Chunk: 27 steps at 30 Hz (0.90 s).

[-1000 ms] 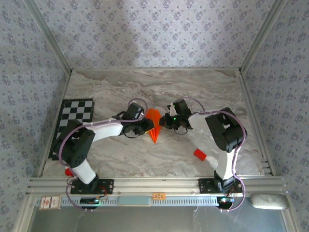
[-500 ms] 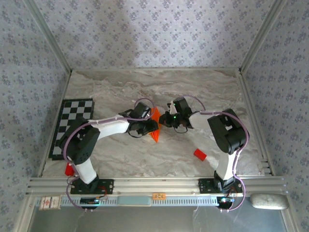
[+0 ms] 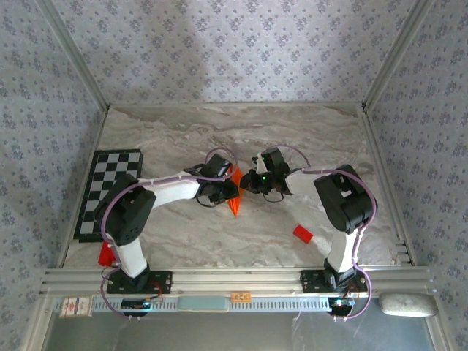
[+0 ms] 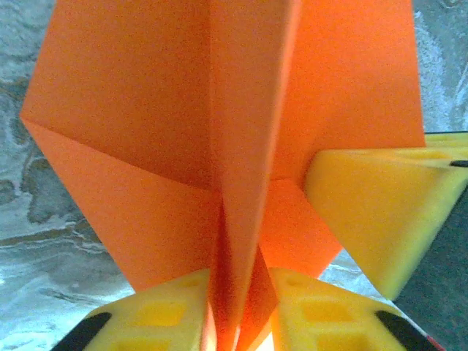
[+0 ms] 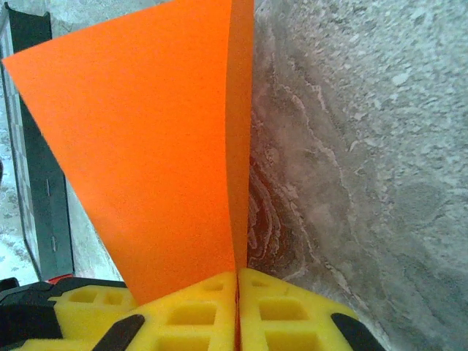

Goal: Fold a paper plane with a square sheet of paper (pick it up from the middle)
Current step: Move the paper plane to the top-center of the table.

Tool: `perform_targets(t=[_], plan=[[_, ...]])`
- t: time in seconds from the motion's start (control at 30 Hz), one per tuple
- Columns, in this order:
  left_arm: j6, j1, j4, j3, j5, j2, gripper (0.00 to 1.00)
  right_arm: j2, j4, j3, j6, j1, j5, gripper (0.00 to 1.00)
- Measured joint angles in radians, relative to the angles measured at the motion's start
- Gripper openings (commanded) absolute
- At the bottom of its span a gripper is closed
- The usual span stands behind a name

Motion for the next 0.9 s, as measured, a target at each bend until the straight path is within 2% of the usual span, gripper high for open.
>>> perform_targets(t=[0.07, 0.17, 0.3, 0.5, 0.7, 0.9], plan=[[0.001, 0.000, -0.011, 0.002, -0.009, 0.000, 0.15, -0.003, -0.005, 0.000, 0.000, 0.000, 0.000, 0.14], [0.008, 0.000, -0.041, 0.014, -0.026, 0.000, 0.10, -0.017, -0.029, 0.004, -0.004, 0.000, 0.002, 0.23], [0.031, 0.000, -0.095, 0.050, -0.053, 0.007, 0.09, -0.059, -0.081, 0.008, -0.026, -0.003, 0.039, 0.39], [0.129, 0.003, -0.219, 0.175, -0.117, 0.040, 0.09, -0.146, -0.166, 0.032, -0.080, -0.051, 0.137, 0.58], [0.274, 0.031, -0.325, 0.354, -0.189, 0.124, 0.08, -0.248, -0.209, 0.027, -0.162, -0.110, 0.246, 0.69], [0.380, 0.076, -0.415, 0.549, -0.237, 0.269, 0.08, -0.350, -0.219, -0.013, -0.236, -0.160, 0.318, 0.72]])
